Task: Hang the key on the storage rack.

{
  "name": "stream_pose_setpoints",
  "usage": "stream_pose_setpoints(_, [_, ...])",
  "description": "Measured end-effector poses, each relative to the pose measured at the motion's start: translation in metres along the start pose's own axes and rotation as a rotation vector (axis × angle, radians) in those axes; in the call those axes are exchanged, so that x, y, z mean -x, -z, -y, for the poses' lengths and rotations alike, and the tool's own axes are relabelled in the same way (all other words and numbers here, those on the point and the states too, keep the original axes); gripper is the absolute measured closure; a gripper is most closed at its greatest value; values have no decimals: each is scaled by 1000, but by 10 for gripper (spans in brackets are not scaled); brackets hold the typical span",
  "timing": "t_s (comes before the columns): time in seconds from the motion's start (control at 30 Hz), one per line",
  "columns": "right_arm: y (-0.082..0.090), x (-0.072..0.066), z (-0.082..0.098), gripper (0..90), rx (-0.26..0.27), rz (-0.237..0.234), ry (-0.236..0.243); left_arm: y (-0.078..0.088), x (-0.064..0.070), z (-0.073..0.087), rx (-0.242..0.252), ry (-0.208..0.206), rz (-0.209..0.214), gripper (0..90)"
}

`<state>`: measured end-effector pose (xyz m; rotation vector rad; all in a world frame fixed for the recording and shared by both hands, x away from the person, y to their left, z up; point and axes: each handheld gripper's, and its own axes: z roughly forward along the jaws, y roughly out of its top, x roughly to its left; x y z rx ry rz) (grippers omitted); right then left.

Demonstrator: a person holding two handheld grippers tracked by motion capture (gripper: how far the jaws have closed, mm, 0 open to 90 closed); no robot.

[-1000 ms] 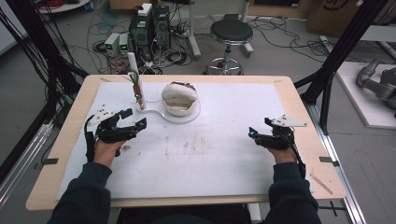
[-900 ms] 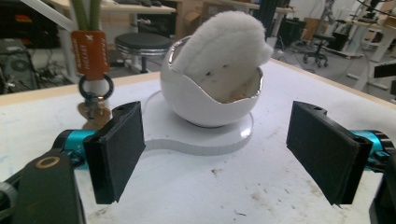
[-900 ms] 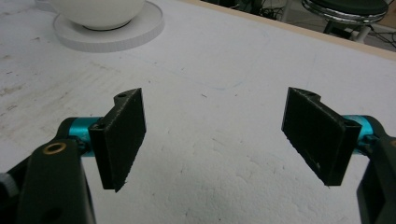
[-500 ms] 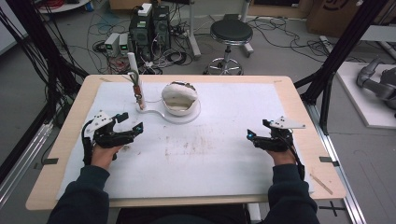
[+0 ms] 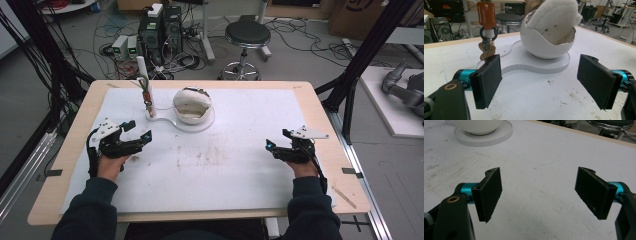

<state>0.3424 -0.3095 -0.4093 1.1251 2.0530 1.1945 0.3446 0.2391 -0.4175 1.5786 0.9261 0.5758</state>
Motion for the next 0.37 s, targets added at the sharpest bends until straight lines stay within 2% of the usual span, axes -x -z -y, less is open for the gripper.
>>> stream_pose_setpoints(0.37, [-2,1,1,221,-6,-3,-3,0,-2,1,-10,7,-9,198])
